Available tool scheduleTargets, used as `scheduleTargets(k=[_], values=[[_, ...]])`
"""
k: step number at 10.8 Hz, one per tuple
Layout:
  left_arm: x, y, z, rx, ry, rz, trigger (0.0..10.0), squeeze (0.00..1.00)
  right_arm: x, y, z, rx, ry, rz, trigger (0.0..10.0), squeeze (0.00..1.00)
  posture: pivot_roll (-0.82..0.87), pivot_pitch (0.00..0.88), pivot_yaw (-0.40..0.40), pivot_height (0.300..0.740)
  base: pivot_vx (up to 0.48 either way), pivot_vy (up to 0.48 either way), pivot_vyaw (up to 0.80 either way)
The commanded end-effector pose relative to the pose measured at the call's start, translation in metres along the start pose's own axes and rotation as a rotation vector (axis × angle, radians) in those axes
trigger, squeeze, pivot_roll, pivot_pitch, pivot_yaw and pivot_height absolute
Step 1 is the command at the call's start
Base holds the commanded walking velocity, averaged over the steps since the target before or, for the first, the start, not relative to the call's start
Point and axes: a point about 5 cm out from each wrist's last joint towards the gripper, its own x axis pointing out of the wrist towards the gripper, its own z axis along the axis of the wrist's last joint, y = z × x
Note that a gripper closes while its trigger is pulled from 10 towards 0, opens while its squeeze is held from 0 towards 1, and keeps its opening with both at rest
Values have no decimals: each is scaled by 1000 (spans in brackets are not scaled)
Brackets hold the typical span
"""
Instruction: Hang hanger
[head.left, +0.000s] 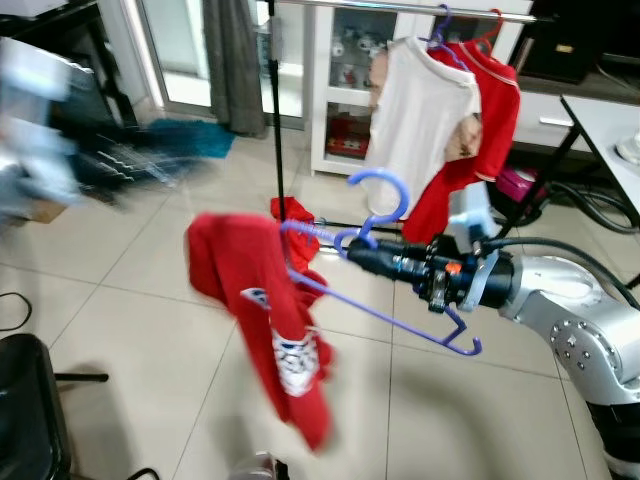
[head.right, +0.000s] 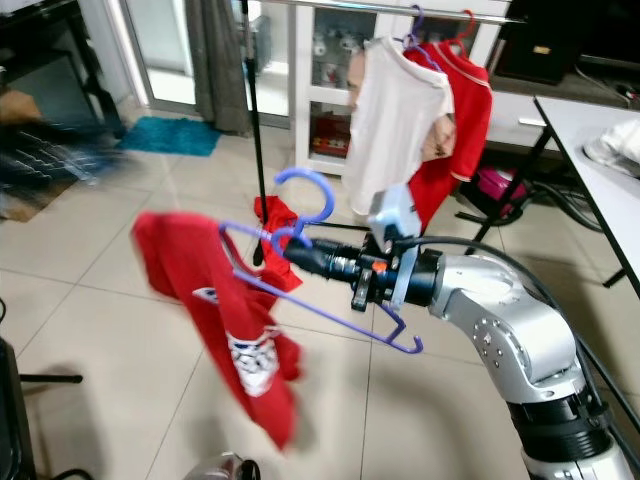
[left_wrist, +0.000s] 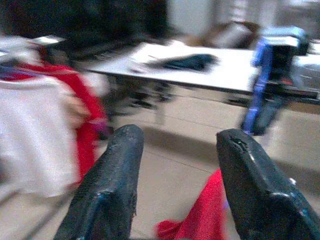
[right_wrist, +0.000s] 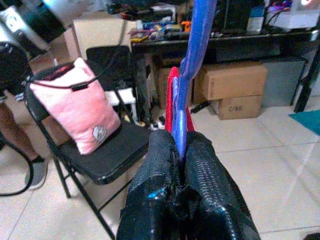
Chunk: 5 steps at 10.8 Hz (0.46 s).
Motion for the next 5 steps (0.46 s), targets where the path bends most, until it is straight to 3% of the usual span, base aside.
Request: scheduleTargets(k=[1, 3, 4, 5], values=[[6, 1, 5, 17, 38, -55, 10000, 1000, 4, 2, 14, -71, -10, 32, 10000, 0, 28, 7, 42, 740, 0, 0, 0], [7, -5, -3, -47, 135, -195, 10000, 992, 6, 3, 16, -117, 21, 29, 10000, 0, 16, 25, 62, 740, 0, 0, 0], [10, -8, -8, -68, 166, -233, 10000, 0, 8, 3, 19, -121, 30, 43, 10000, 0, 14, 33, 63, 740, 0, 0, 0], [11, -9, -12, -67, 198, -246, 10000, 0, 9, 4, 20, -129, 32, 52, 10000, 0, 10, 35, 68, 740, 0, 0, 0]])
